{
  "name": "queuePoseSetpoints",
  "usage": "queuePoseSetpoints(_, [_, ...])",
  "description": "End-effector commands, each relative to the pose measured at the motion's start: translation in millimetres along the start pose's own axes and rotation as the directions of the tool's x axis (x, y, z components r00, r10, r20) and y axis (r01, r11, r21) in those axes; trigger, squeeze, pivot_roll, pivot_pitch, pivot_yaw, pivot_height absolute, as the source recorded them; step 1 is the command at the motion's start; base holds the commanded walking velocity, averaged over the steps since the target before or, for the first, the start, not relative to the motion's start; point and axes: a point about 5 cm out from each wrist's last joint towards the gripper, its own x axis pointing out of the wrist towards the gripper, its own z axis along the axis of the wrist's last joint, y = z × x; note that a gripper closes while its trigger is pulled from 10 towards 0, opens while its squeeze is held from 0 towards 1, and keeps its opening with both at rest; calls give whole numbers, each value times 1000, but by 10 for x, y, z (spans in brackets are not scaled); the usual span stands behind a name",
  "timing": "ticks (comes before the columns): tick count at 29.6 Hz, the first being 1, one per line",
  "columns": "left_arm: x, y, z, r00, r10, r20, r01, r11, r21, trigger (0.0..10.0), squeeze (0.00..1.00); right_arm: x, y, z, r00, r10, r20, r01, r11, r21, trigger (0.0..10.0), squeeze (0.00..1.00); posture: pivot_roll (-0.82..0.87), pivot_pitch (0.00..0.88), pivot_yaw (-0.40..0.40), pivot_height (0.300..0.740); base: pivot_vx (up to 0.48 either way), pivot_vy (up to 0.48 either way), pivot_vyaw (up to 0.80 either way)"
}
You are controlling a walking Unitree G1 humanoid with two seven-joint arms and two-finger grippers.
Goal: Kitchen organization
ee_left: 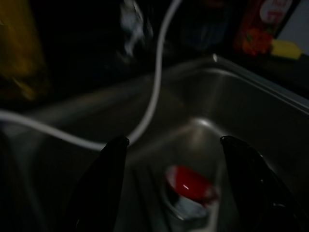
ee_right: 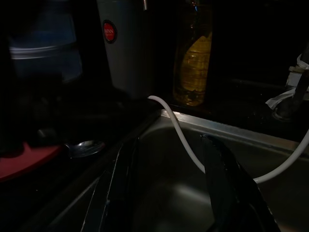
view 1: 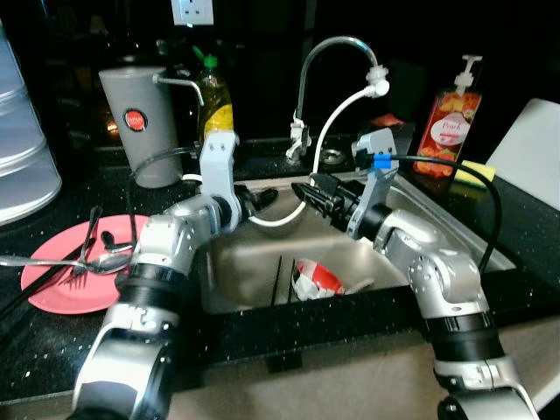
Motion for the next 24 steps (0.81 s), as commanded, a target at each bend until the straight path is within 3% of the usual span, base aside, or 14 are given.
queuePoseSetpoints(1, [-28,14,-57,999,21,-39,-19,999,31,10000,0,-9,21,-11,1000,5,1,-5,1000,-17,10000,0,-31,48,9,740,0,0,0])
queuePoseSetpoints(4, [-264,70,-12,998,64,-3,-63,988,142,10000,0,-19,24,7,1000,-5,9,6,1000,-25,10000,0,-35,52,12,740,0,0,0])
queuePoseSetpoints(5, [-264,70,-12,998,64,-3,-63,988,142,10000,0,-19,24,7,1000,-5,9,6,1000,-25,10000,0,-35,52,12,740,0,0,0])
queuePoseSetpoints(6, [-421,115,11,994,110,4,-110,985,132,10000,0,-26,18,22,1000,-17,14,18,999,-29,10000,0,-29,53,13,740,0,0,0])
queuePoseSetpoints(8, [-567,201,-11,968,245,46,-249,965,83,10000,0,-18,30,32,1000,-18,20,19,999,-28,10000,0,-19,54,7,740,0,0,0])
queuePoseSetpoints(10, [-654,237,-85,947,317,56,-321,943,86,10000,0,-2,43,31,1000,-15,21,16,999,-29,10000,0,-14,54,1,740,0,0,0])
queuePoseSetpoints(15, [-734,235,-174,936,348,46,-351,922,162,10000,0,14,51,26,1000,-14,20,15,999,-34,10000,0,-11,54,-3,740,0,0,0])
queuePoseSetpoints(16, [-857,298,-151,941,337,20,-326,890,318,10000,0,18,49,31,1000,-18,22,19,999,-37,10000,0,-7,55,-4,740,0,0,0])
queuePoseSetpoints(19, [-966,323,-151,943,330,-42,-286,870,401,10000,0,16,45,34,999,-23,23,24,999,-37,10000,0,-2,56,-7,740,0,0,0])
queuePoseSetpoints(22, [-1033,349,-184,953,290,-91,-197,817,542,10000,0,11,37,28,999,-26,22,27,999,-33,10000,0,4,59,-10,740,0,0,0])
queuePoseSetpoints(24, [-1049,364,-209,956,272,-114,-158,800,579,10000,0,12,36,24,999,-27,21,28,999,-32,10000,0,4,59,-10,740,0,0,0])
